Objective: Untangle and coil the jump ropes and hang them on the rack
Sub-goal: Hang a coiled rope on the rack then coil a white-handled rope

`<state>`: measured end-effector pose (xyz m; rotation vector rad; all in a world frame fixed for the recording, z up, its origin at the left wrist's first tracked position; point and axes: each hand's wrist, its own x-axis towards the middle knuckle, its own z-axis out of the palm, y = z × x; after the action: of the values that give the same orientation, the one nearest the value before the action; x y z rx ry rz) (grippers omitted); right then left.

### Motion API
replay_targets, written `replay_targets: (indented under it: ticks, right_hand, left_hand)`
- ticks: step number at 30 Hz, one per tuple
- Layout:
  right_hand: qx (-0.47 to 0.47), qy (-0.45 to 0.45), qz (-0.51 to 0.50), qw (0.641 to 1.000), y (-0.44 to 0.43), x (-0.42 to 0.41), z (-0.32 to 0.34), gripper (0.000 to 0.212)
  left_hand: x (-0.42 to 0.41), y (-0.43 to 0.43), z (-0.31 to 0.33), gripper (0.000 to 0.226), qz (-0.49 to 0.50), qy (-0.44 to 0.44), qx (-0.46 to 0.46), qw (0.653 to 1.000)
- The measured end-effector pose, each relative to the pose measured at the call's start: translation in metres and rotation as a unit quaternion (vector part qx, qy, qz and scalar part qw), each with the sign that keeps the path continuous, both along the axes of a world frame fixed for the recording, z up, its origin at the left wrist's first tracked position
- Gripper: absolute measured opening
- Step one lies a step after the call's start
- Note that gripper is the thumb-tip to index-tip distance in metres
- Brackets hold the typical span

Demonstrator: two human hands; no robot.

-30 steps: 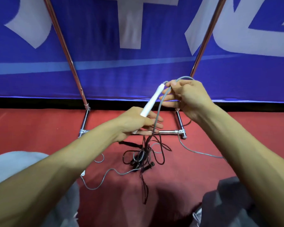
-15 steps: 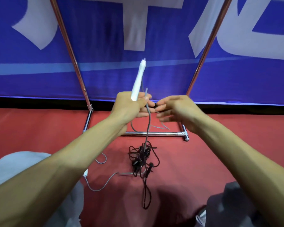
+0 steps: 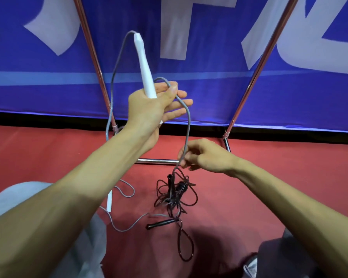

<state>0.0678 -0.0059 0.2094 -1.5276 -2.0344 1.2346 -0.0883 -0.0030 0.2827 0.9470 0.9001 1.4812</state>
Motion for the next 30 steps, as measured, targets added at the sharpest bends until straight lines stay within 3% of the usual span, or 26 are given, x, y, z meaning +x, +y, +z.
replay_targets:
  ticks: [4,10,15,18,21,24,27,30]
  right_hand:
    - [0.044,-0.058,0.009,0.997,-0.003,0.003,-0.001,0.009]
    - [0.022,0.169,-0.159,0.972,0.001,0.010,0.028,0.022]
    - [-0.003,0.374,-0.248,0.894,0.000,0.020,0.068,0.023]
    - [-0.021,0.478,-0.279,0.833,0.001,0.028,0.082,0.021]
    - [-0.040,0.524,-0.305,0.794,0.001,0.030,0.083,0.020]
    - [-0.046,0.519,-0.310,0.795,0.002,0.032,0.079,0.022]
    - [-0.065,0.517,-0.299,0.799,0.003,0.034,0.076,0.025]
    - [-0.079,0.445,-0.288,0.845,0.002,0.032,0.070,0.032]
  left_hand:
    - [0.002,0.002,-0.006,0.017,-0.004,0.032,-0.020,0.999]
    - [0.007,0.007,-0.031,0.034,-0.029,0.155,-0.093,0.983]
    - [0.019,0.000,-0.039,0.014,-0.098,0.220,-0.086,0.967]
    - [0.024,-0.005,-0.041,0.021,-0.167,0.255,-0.055,0.951]
    - [0.025,-0.009,-0.042,0.023,-0.209,0.302,-0.029,0.930]
    - [0.027,-0.010,-0.046,0.014,-0.209,0.305,-0.042,0.928]
    - [0.028,-0.008,-0.050,0.014,-0.145,0.297,-0.054,0.942]
    - [0.026,-0.005,-0.047,0.012,-0.098,0.260,-0.053,0.959]
